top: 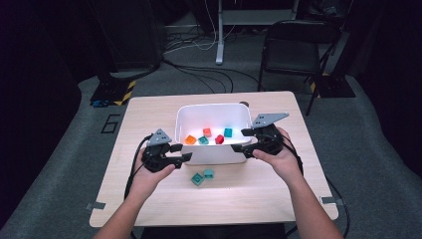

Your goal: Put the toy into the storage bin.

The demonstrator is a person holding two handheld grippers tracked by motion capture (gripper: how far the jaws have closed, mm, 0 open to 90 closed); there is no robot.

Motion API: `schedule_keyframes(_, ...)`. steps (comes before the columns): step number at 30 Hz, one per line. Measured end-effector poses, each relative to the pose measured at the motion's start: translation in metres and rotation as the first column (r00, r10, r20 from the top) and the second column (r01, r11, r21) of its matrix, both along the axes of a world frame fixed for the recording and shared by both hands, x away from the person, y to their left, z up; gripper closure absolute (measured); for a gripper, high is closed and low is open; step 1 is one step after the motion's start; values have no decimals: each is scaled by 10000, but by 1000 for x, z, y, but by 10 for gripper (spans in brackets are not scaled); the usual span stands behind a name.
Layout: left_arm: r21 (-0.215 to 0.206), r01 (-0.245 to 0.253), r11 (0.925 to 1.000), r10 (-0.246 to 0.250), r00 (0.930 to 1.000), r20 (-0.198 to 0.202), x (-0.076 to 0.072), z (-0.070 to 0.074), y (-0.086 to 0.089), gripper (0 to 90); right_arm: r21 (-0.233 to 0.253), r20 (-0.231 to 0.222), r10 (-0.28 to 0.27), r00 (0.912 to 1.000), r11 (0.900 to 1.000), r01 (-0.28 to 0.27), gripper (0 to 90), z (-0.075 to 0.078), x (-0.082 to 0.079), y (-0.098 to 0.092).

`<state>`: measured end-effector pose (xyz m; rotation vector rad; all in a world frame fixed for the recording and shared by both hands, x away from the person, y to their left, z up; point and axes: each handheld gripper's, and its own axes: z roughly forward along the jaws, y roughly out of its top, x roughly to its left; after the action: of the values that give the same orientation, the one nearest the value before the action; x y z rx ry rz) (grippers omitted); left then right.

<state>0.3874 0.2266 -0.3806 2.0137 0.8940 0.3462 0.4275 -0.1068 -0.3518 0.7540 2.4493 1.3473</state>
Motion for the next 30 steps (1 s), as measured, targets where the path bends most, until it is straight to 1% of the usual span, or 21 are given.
schedule_keyframes(3, 21, 4, 10000, -3, 9999, -156, 0, -14, 0, 471, 17, -30, -44, 10000, 10000, 44, 306, 0, -1, 0)
schedule_keyframes(4, 128, 8, 9999, -5, 9998, -194, 0, -20, 0, 470, 18, -28, -45, 10000, 10000, 45, 306, 0, -1, 1)
schedule_keyframes(5, 228, -20, 9997, 23, 9999, -147, 0, -24, -1, 469, 10, -23, -36, 10000, 10000, 36, 306, 0, -1, 1)
schedule_keyframes(10, 129, -127, 9998, 131, 9993, -341, -1, -42, -3, 467, 5, -38, -24, 10000, 10000, 24, 306, 0, -1, 1)
schedule_keyframes(12, 205, -100, 9997, 107, 9993, -344, -1, -48, -5, 467, 10, -27, -18, 10000, 10000, 18, 306, 0, -1, 1)
schedule_keyframes(19, 222, -255, 9994, 267, 9981, -563, 0, -69, -7, 468, 0, -22, -38, 10000, 10000, 38, 306, 0, 0, 0)
schedule_keyframes(20, 324, -276, 9991, 294, 9980, -567, 1, -72, -7, 467, -6, -32, -33, 10000, 10000, 33, 306, -1, 0, 0)
schedule_keyframes(22, 256, -333, 9991, 350, 9972, -661, 3, -78, -8, 467, -14, -78, -51, 10000, 10000, 51, 306, -1, 0, 1)
schedule_keyframes(23, 239, -353, 9991, 369, 9969, -690, 3, -80, -8, 467, -24, -27, -17, 10000, 10000, 17, 306, -1, 0, 1)
schedule_keyframes(25, 274, -338, 9991, 356, 9971, -674, 4, -86, -10, 465, -17, -24, -8, 10000, 10000, 8, 306, -1, 0, 1)
schedule_keyframes(27, 415, -342, 9986, 364, 9979, -537, 5, -92, -11, 462, -18, -32, -15, 10000, 10000, 15, 306, -1, 0, 1)
schedule_keyframes(30, 344, -403, 9986, 426, 9966, -710, 6, -99, -14, 458, -18, -64, -31, 10000, 10000, 31, 306, -1, -1, 1)
